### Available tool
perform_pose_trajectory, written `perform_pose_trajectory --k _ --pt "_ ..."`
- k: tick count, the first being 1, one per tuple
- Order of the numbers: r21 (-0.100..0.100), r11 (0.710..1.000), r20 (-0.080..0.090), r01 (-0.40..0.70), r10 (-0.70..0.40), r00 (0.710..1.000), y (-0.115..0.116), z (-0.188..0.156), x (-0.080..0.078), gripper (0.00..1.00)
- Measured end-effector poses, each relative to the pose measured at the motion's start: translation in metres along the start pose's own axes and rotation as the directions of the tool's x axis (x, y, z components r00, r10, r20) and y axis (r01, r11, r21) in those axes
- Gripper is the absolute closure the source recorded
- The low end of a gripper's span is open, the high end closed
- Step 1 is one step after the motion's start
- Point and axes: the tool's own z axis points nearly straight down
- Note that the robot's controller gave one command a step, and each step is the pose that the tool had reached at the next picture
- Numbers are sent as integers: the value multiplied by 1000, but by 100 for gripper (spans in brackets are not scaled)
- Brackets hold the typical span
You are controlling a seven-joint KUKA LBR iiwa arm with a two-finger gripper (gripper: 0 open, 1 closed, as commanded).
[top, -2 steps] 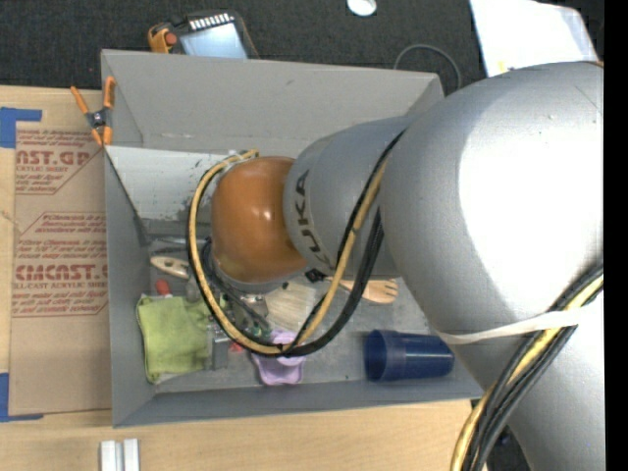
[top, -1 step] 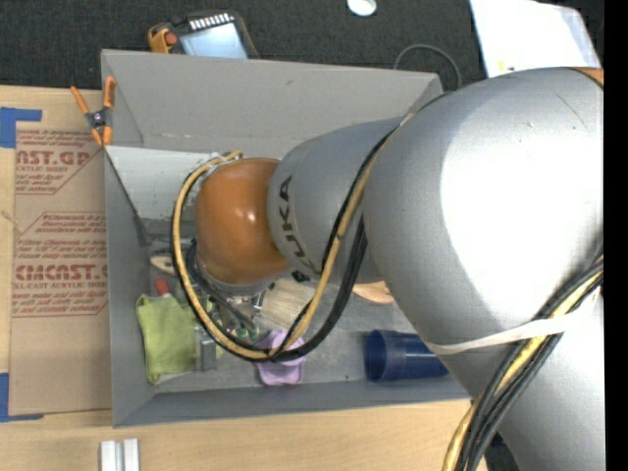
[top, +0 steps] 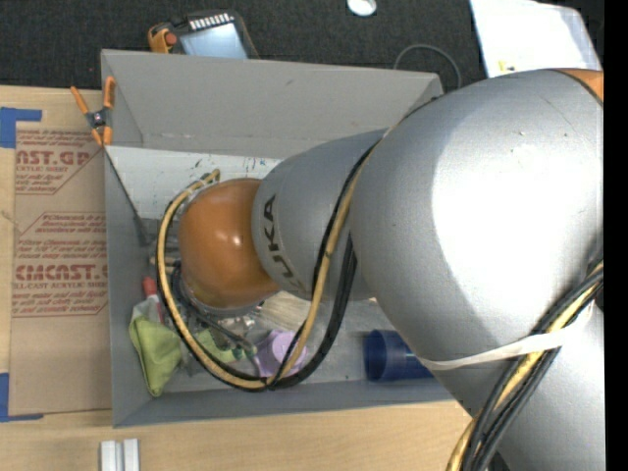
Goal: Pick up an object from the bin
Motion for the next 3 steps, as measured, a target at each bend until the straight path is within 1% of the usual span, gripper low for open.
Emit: perform_pose_trajectory --k 1,2,3 --pt "0 1000 0 0 0 1000 0 0 0 100" --pt "0 1000 -5 28 -28 1000 1 -68 7 100" --pt "-1 999 7 32 -32 999 1 -96 3 100"
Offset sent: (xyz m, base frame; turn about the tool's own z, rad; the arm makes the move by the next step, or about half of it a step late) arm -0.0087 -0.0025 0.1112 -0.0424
